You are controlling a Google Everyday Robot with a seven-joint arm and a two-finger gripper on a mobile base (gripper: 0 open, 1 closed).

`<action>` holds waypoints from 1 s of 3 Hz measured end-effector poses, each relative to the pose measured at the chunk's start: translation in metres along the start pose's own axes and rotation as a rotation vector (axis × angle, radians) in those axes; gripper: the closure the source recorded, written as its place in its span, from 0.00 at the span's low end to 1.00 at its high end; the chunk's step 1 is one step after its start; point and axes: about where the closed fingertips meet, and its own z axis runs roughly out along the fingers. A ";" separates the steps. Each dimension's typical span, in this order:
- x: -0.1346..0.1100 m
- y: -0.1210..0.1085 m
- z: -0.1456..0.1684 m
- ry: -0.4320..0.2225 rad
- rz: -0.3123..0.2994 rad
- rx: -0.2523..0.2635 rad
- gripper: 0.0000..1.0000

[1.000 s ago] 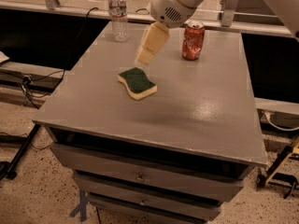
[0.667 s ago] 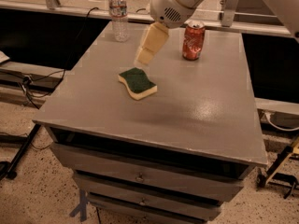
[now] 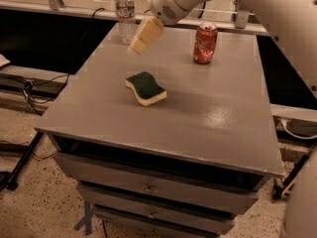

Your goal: Move water bottle near coke can

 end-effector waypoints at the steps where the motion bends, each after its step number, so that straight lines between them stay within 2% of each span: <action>1: 0.003 -0.051 0.030 -0.069 0.060 0.068 0.00; 2: 0.004 -0.094 0.055 -0.104 0.111 0.147 0.00; 3: 0.003 -0.125 0.084 -0.118 0.155 0.227 0.00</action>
Offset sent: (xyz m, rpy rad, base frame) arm 0.1678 0.0011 -0.0070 0.2073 -0.1166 -0.2433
